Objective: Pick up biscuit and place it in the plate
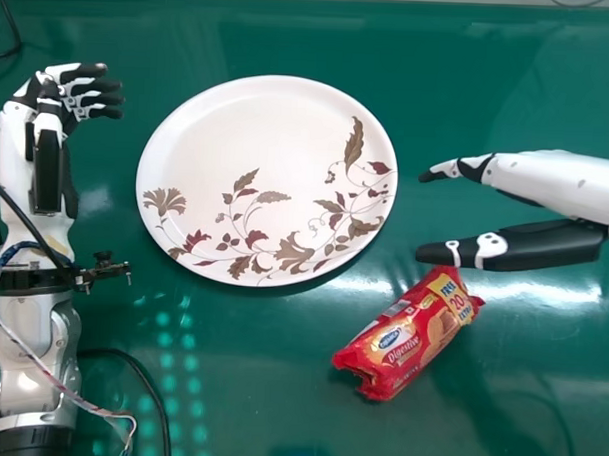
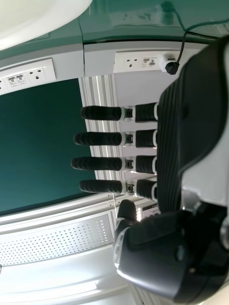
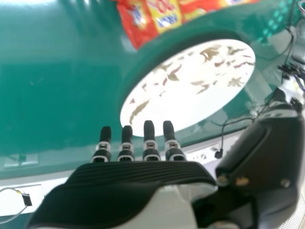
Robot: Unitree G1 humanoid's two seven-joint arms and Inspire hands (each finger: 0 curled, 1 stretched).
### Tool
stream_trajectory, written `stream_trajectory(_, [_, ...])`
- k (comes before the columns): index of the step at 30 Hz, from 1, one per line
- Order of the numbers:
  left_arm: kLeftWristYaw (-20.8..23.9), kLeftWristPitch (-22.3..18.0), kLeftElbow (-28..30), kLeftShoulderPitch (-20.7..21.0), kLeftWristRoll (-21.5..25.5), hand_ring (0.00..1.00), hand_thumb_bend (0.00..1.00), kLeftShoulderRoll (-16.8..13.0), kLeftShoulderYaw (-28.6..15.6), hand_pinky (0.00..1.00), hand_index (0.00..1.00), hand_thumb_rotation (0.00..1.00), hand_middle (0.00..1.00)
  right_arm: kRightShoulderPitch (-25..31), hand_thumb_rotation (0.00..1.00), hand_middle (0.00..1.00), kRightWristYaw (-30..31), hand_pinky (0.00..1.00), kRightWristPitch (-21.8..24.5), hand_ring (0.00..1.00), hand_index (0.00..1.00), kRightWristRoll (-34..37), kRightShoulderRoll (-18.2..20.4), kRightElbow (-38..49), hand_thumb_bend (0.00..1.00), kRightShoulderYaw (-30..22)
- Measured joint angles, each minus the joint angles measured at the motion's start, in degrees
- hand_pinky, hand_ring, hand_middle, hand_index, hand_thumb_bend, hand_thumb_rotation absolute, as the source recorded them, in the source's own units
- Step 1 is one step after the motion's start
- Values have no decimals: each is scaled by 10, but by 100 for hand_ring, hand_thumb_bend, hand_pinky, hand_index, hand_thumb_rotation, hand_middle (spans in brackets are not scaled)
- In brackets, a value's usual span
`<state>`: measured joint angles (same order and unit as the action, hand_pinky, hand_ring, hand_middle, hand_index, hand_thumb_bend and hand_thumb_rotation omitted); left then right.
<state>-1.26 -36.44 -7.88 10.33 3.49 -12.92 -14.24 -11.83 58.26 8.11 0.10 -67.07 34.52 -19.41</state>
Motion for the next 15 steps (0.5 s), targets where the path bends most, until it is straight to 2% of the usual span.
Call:
stream_trajectory(5, [1, 11, 1, 0, -2, 57, 11, 0, 0, 51, 65, 11, 60, -6, 47, 100, 26, 97, 26, 100, 100, 17, -29, 30, 100, -38])
stream_trajectory(10, [1, 16, 3, 0, -5, 58, 11, 0, 0, 52, 65, 12, 60, 19, 47, 100, 31, 92, 26, 100, 100, 14, -29, 58, 100, -56])
stream_trajectory(13, [1, 21, 3, 0, -6, 59, 12, 0, 0, 53, 66, 15, 61, 43, 42, 100, 35, 93, 37, 100, 100, 13, -26, 80, 100, -74])
stream_trajectory(15, [1, 22, 1, 1, -6, 59, 12, 0, 0, 53, 66, 16, 61, 62, 43, 100, 36, 94, 38, 100, 100, 15, -14, 95, 100, -93])
